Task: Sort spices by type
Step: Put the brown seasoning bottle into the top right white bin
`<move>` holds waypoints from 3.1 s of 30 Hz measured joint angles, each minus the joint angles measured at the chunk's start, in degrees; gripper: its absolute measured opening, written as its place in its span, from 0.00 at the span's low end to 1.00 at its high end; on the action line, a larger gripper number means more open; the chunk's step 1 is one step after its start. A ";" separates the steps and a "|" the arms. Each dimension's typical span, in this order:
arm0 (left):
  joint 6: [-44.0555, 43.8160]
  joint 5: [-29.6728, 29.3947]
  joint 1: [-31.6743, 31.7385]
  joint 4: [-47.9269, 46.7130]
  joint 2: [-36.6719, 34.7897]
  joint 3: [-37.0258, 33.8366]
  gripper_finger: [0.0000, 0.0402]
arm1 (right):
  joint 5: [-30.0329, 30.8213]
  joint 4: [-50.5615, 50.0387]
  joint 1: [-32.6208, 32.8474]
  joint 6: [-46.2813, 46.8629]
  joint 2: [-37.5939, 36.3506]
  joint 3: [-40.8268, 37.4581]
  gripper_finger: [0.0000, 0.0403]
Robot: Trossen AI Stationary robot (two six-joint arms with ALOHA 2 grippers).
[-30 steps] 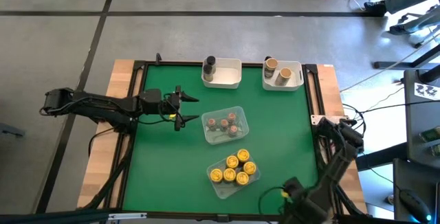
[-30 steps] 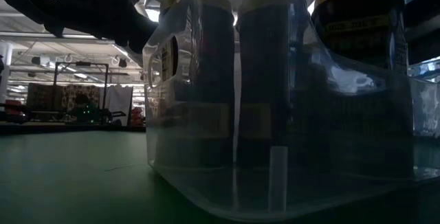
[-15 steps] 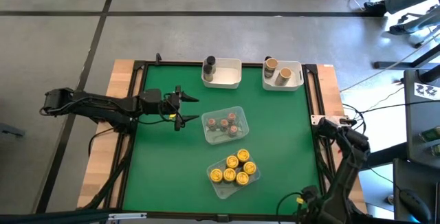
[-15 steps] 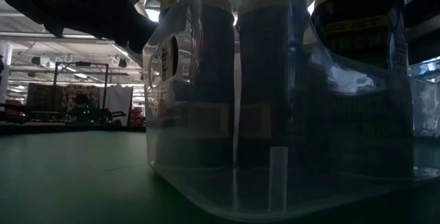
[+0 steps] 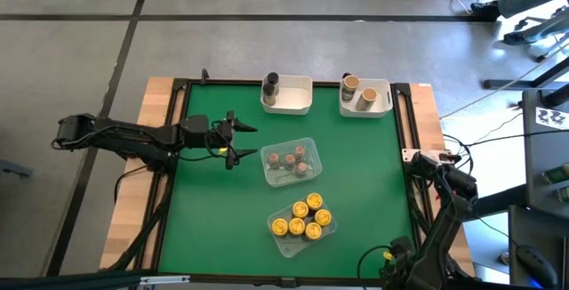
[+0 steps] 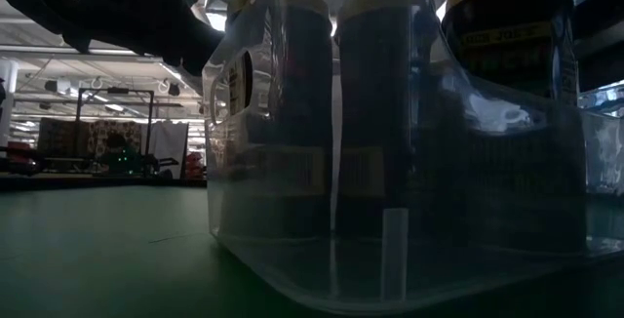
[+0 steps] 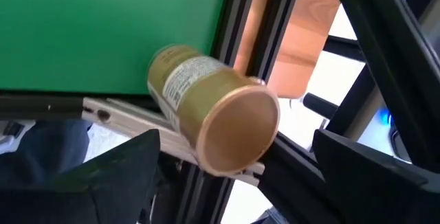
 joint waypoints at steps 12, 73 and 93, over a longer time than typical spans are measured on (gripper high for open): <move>0.00 0.02 -0.01 0.00 0.00 0.00 0.78 | -3.49 3.68 0.00 1.42 0.00 -4.78 0.94; -0.01 0.02 -0.01 -0.03 0.00 0.00 0.78 | 5.24 0.95 -2.49 -0.07 0.10 -3.12 0.94; -0.21 0.02 -0.02 -0.03 0.01 0.01 0.78 | 11.51 11.34 0.68 2.44 -0.11 -11.25 0.94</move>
